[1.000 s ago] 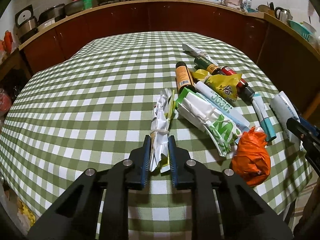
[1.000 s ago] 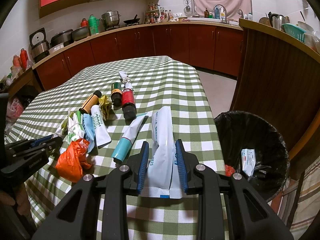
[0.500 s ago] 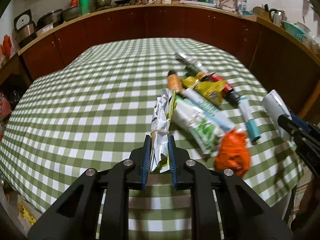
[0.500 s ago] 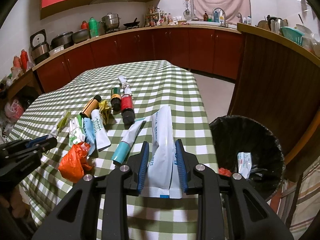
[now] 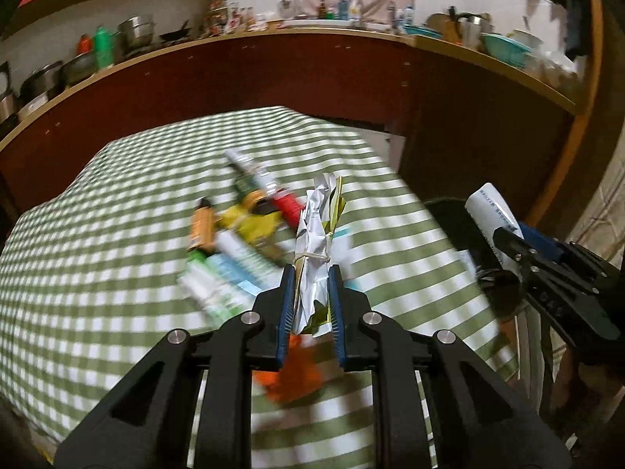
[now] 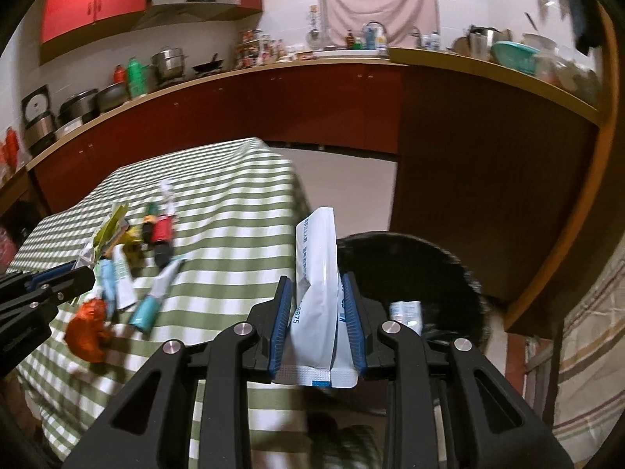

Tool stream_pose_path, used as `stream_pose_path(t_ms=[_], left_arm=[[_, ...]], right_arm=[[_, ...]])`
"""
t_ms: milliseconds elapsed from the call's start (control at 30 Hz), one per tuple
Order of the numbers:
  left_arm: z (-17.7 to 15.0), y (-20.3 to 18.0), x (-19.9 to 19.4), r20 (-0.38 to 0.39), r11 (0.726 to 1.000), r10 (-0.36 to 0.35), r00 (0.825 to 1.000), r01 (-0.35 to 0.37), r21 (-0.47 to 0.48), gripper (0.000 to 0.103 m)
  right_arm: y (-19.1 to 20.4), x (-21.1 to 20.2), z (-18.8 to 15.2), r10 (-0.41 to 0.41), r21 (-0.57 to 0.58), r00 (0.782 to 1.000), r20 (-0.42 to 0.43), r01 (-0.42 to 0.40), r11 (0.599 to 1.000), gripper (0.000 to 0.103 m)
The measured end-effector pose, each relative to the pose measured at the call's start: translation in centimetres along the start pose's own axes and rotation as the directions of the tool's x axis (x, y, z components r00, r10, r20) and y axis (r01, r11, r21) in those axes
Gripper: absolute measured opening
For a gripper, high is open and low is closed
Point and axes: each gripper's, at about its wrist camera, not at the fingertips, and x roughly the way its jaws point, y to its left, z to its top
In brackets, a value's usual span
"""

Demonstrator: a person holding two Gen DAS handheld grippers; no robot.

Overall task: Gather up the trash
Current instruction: 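Carry the white box and crumpled wrapper over the black trash bin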

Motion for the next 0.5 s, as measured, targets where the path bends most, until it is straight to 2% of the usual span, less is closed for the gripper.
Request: stream_pose_path(t_ms=[233,500], left_arm=[[1.0,-5.3,3.1,-0.027,0.996,-0.055,0.998,0.056,0.062,0.017],[1.3,-9.5,5.9,-0.049,0.99,-0.068,0.996,0.073,0.116,0.017]], right_arm=[[-3.5,0.6,-0.2,-0.067,0.025,0.998,-0.009,0.067,0.997,0.028],[-6.1,1.5,-0.9,-0.095,0.046,0.995,-0.035,0.097,0.994,0.028]])
